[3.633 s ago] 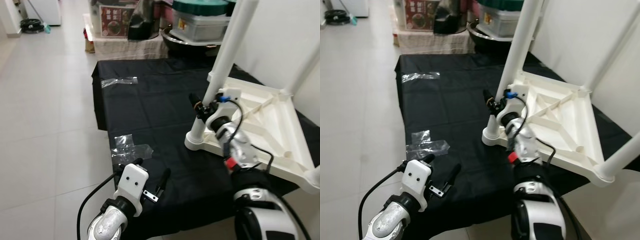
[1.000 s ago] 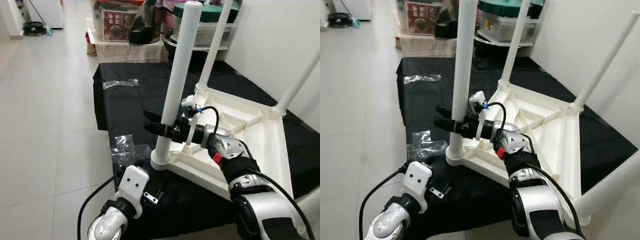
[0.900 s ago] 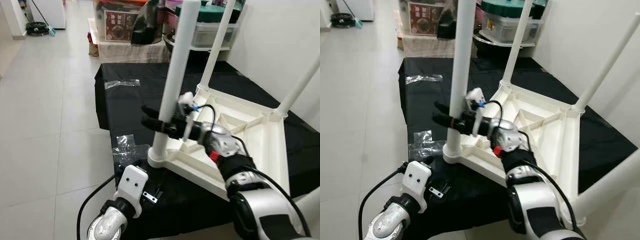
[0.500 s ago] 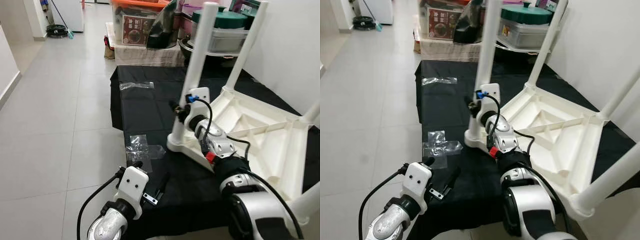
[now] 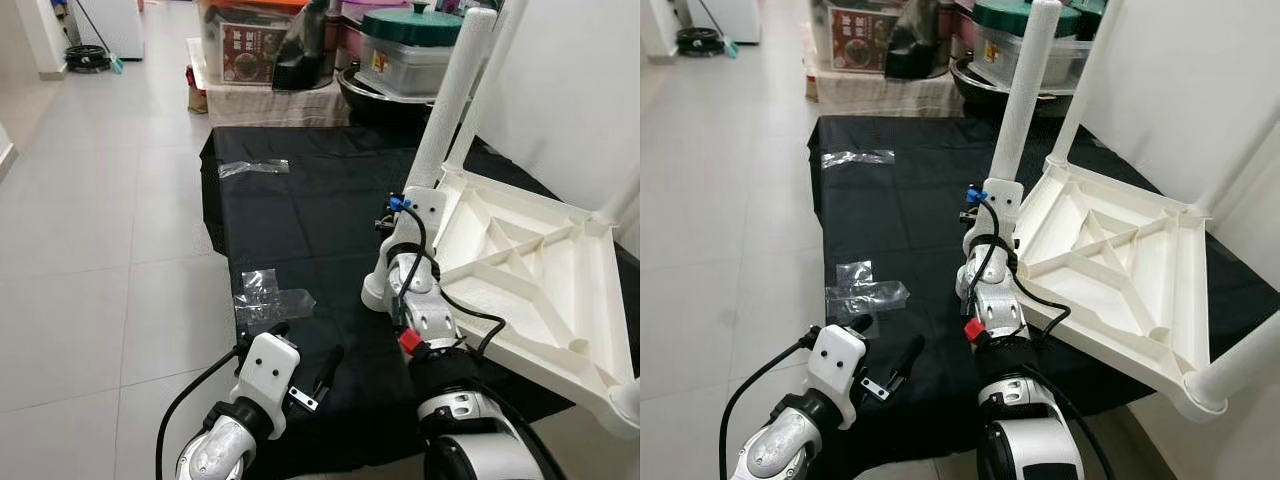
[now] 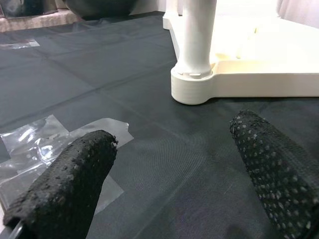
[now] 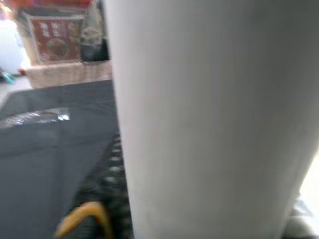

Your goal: Building children table

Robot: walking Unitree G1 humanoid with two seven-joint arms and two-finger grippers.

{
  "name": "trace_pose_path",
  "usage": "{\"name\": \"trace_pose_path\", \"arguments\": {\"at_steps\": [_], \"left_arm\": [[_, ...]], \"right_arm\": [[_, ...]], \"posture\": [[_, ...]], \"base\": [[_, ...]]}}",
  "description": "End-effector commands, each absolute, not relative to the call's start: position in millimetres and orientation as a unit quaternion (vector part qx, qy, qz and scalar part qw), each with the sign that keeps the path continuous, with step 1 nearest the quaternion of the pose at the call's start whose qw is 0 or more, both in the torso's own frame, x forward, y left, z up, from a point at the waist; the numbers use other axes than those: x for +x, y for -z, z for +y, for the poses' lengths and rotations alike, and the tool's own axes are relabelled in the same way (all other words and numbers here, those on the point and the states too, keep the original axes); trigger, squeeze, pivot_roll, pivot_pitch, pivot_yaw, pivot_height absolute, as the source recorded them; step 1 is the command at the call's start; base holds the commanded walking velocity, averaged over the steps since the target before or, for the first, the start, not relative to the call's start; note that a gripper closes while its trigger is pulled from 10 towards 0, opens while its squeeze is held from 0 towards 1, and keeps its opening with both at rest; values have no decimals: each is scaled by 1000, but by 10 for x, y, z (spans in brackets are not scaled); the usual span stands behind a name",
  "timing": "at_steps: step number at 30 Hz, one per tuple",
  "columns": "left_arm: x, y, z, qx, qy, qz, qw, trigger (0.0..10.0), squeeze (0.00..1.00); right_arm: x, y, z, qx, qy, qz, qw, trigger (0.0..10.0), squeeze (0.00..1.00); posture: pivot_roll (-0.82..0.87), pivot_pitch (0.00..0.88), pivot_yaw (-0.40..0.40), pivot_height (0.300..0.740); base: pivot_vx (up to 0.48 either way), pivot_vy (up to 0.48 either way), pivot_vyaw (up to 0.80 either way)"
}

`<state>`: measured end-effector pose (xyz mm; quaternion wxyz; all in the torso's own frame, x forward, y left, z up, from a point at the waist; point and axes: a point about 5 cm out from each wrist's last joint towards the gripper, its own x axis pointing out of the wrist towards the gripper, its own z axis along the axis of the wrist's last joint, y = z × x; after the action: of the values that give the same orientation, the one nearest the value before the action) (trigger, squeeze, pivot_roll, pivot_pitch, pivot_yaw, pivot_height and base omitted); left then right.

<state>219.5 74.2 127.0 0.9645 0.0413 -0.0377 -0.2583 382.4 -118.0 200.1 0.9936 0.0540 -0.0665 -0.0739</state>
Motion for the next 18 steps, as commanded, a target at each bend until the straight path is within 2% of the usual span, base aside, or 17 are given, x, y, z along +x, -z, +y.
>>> {"name": "trace_pose_path", "arguments": {"at_steps": [1,3,4,5,6,7,8,9,11,12,13,15,17,18], "left_arm": [[2190,-1243,737,46,260,-32,964,10000,0],[2192,-1244,736,46,259,-32,964,10000,0],[2193,-1243,738,46,259,-33,964,10000,0],[2198,-1243,737,45,259,-32,964,10000,0],[2198,-1243,737,45,259,-32,964,10000,0],[2202,-1244,734,45,260,-33,964,10000,0],[2202,-1244,734,45,260,-33,964,10000,0],[2206,-1244,731,45,261,-33,964,10000,0],[2206,-1244,731,45,261,-33,964,10000,0],[2208,-1243,728,45,260,-33,964,10000,0],[2208,-1243,728,45,260,-33,964,10000,0],[2207,-1244,726,45,259,-34,964,10000,0],[2207,-1244,726,45,259,-34,964,10000,0],[2205,-1245,728,45,258,-34,964,10000,0]], "right_arm": [[3843,-2040,-1247,59,47,-89,993,10000,184],[3855,-2094,-1266,51,26,-106,993,10000,184],[3882,-2114,-1266,73,-15,-101,992,10000,0],[3910,-2106,-1234,100,-97,-84,987,10000,0],[3910,-2106,-1234,100,-97,-84,987,10000,0],[3904,-2077,-1202,123,-199,-59,970,10000,0],[3904,-2077,-1202,123,-199,-59,970,10000,0],[3856,-2071,-1200,139,-296,-52,944,10000,0],[3856,-2071,-1200,139,-296,-52,944,10000,0],[3790,-2049,-1226,148,-381,-39,912,10000,0],[3790,-2049,-1226,148,-381,-39,912,10000,0],[3680,-1998,-1260,153,-496,-17,855,10000,0],[3680,-1998,-1260,153,-496,-17,855,10000,0],[3659,-1991,-1238,157,-526,-9,836,10000,0]], "posture": [[89,47,-120,740],[89,47,-120,740],[85,47,-119,740],[77,46,-114,740],[77,46,-114,740],[80,45,-117,740],[80,45,-117,740],[82,44,-118,740],[82,44,-118,740],[83,44,-121,740],[83,44,-121,740],[90,44,-124,740],[90,44,-124,740],[94,46,-124,740]], "base": [[0,0,0],[0,0,0],[0,0,0],[0,0,0],[0,0,0],[0,0,0],[0,0,0],[0,0,0],[0,0,0],[0,0,0],[0,0,0],[0,0,0],[0,0,0],[0,0,0]]}}
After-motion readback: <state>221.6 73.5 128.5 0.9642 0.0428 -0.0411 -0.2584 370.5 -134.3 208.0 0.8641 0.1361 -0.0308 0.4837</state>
